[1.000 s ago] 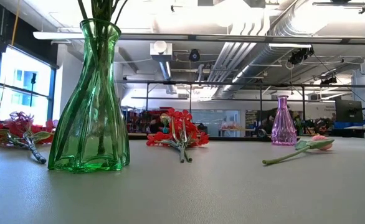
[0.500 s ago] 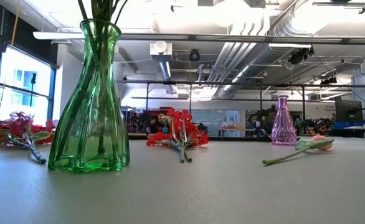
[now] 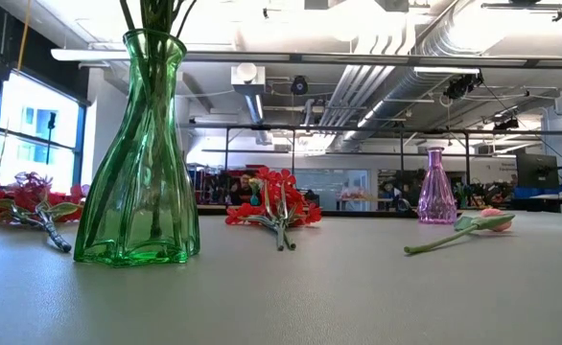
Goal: Sort flowers into vase by color
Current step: Put the red flower into the green vase
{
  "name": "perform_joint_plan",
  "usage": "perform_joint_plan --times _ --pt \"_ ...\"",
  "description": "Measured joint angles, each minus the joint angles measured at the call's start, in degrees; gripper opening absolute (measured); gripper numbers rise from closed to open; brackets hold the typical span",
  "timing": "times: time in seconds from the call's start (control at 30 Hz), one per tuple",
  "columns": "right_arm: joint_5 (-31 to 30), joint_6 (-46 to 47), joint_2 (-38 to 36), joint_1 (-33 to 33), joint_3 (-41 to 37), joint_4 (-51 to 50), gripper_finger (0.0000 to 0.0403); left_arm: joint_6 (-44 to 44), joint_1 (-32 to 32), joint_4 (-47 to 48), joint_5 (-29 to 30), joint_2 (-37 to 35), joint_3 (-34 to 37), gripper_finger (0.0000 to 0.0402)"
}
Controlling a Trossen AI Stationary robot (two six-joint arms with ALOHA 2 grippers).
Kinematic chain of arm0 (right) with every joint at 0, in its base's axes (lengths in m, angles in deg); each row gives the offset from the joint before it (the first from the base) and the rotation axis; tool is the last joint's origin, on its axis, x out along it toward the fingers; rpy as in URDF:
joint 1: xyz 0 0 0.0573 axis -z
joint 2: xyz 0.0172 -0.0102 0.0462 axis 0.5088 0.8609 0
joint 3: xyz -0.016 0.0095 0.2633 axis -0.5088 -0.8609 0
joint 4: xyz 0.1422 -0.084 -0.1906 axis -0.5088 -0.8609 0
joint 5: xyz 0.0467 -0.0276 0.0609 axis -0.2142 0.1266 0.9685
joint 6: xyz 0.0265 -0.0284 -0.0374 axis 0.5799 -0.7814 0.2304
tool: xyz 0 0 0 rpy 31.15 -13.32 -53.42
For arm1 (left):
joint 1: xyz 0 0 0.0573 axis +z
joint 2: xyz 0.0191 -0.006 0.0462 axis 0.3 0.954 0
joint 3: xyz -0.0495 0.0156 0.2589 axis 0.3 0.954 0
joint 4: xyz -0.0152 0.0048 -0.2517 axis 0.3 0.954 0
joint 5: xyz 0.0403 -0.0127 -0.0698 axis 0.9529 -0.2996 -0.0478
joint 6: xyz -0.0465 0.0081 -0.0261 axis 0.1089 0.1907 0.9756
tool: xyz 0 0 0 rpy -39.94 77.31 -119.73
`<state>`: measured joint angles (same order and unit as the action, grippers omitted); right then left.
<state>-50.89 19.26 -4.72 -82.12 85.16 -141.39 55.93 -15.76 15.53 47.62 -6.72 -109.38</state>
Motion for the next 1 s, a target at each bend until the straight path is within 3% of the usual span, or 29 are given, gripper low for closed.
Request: perform_joint_plan --times 0.33,0.47,0.87,1.0 --pt "-5.4 28.1 0.0 -5.1 -5.7 -21.4 0.0132 0.1 1.8 3.1 -0.9 0.0 0.0 0.0" --pt "-6.4 36.2 -0.2 -6.1 -8.9 -25.5 0.0117 1.8 3.0 5.1 -2.6 0.0 0.0 0.0" --pt "-4.1 35.8 -2.3 -6.0 -10.6 -24.8 0.01 4.3 7.2 6.2 -6.3 -0.3 0.0 0.0" --pt "5.2 35.7 -2.3 -5.9 -10.6 -24.3 0.01 8.0 9.1 10.1 -6.4 -1.6 0.0 0.0"
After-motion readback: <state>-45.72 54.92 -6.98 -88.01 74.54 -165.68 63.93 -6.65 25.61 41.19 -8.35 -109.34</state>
